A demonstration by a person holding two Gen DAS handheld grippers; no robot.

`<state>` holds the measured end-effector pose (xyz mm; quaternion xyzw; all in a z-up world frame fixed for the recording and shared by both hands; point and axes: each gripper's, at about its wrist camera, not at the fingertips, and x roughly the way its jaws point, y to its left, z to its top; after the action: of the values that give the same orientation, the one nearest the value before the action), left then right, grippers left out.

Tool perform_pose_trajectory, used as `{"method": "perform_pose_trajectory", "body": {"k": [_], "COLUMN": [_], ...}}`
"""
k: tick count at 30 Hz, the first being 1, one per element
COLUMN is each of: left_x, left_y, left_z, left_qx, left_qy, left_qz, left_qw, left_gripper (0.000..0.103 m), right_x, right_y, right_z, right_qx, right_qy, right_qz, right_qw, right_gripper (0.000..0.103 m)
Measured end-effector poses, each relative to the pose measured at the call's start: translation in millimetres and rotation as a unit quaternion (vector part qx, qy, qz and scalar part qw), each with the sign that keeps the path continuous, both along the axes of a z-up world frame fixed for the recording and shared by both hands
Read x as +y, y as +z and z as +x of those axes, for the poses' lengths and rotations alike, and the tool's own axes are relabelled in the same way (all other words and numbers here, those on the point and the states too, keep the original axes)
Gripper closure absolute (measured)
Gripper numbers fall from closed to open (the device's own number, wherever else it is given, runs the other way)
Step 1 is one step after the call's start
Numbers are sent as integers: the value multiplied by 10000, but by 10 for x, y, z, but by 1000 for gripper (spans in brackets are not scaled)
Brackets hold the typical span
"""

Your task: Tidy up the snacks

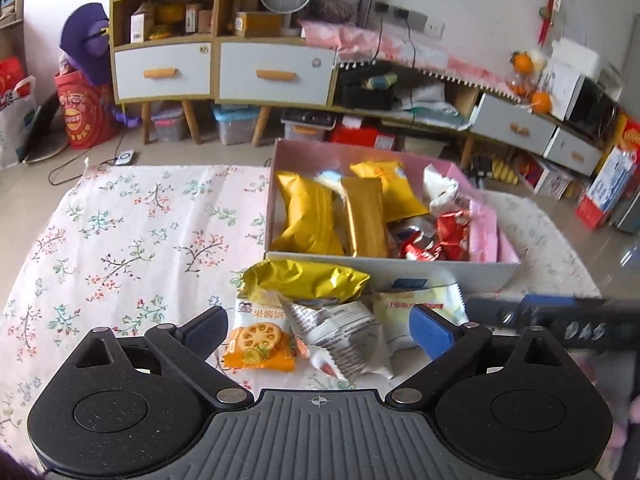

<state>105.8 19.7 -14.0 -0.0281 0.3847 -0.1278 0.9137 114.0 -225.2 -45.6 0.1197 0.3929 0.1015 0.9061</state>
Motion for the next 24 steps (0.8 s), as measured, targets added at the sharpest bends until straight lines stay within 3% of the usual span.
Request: {"method": "perform_pose_trajectory", "body": {"k": [5,7,10,13,18,24], "left_x": [39,56,71,85,92,165], "left_y": [-91,-152,-248,-311,-404,-427], "left_z": [60,90,116,136,138,81], "left_qx": [264,434,640,749,728,672], "left_qy": [-1,47,109,150,289,185], "left_qz": [-426,-590,-775,-914,-1022,-1139], "left_qw": [9987,9973,9949,9929,9917,9910], "left_gripper": [22,37,51,57,68,71], "right_x": [-16,-25,-42,-21,-14,-25], "right_y": [-164,-216,-274,-271,-275,-215], "right_z": [9,23,44,59,59,-4], "right_qx": [218,310,393,326,366,258], "right_qy": [48,32,-21,18,103,192], "right_qz": [30,125,371,454,708,426], "right_qw": [9997,9994,9985,9984,9968,9986], "right_gripper": [16,22,31,47,84,100]}}
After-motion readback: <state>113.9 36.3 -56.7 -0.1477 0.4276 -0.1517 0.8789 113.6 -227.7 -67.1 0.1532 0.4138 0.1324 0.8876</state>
